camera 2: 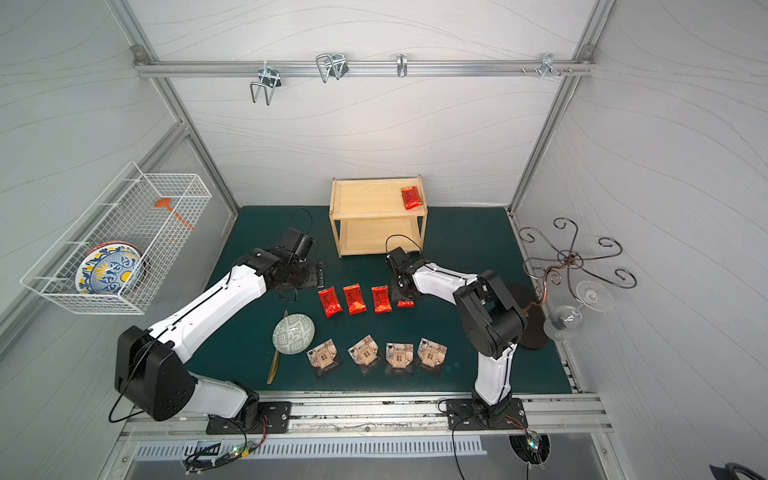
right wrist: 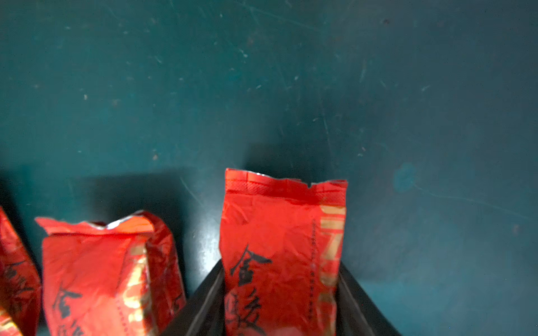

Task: Place the tea bags on the shelf by color
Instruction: Pick up the tea bag from the center of the board.

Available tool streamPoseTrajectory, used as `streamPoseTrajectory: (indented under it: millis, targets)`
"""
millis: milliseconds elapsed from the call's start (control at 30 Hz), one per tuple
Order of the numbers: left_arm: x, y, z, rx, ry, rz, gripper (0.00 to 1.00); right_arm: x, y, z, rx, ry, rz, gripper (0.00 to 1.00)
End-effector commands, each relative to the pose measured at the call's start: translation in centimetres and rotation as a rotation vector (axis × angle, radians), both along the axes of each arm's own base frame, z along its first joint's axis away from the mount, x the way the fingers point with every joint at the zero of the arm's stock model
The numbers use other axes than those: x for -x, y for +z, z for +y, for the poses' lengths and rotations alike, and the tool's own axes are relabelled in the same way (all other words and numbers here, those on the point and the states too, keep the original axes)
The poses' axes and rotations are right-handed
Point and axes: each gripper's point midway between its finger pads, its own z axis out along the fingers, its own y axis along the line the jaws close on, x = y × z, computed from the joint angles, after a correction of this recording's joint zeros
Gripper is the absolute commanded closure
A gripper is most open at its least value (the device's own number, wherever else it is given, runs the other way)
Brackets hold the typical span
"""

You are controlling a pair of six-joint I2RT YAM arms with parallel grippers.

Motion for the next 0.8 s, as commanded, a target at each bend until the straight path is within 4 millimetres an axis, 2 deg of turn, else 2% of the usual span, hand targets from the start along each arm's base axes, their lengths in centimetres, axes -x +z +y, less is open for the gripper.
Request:
streamPoseTrajectory:
  millis: [0, 133, 267, 400, 500, 567, 767]
  targets:
    - [-0.5, 1.0, -0.3, 0.011, 0.002, -0.034, 0.18, 0.2, 2.2, -0.8, -0.002, -0.008, -0.038, 0.46]
    - [-0.4, 2.4, -0.3, 0.026, 0.001, -0.062, 0.18, 0.8, 5.4, -1.5, -0.006, 0.001, -0.076, 0.46]
    - [-0.6, 4.1, -0.5, 0.049, -0.008, -0.103, 0.18, 0.7, 11.0, -1.6, -0.053, 0.024, -0.170, 0.46]
    - [-1.0, 5.0, -0.9, 0.063, -0.011, -0.118, 0.18, -0.7, 16.6, -1.2, -0.084, 0.046, -0.274, 0.46]
    - [-1.5, 5.7, -1.3, 0.075, -0.013, -0.133, 0.18, -2.8, 20.1, -0.6, -0.123, 0.070, -0.322, 0.46]
    - [-1.9, 6.1, -1.6, 0.085, -0.014, -0.140, 0.18, -4.9, 22.2, -0.3, -0.174, 0.066, -0.349, 0.47]
    - [-2.8, 5.9, -2.1, 0.090, -0.016, -0.143, 0.18, -11.4, 25.8, 2.4, -0.211, 0.127, -0.433, 0.47]
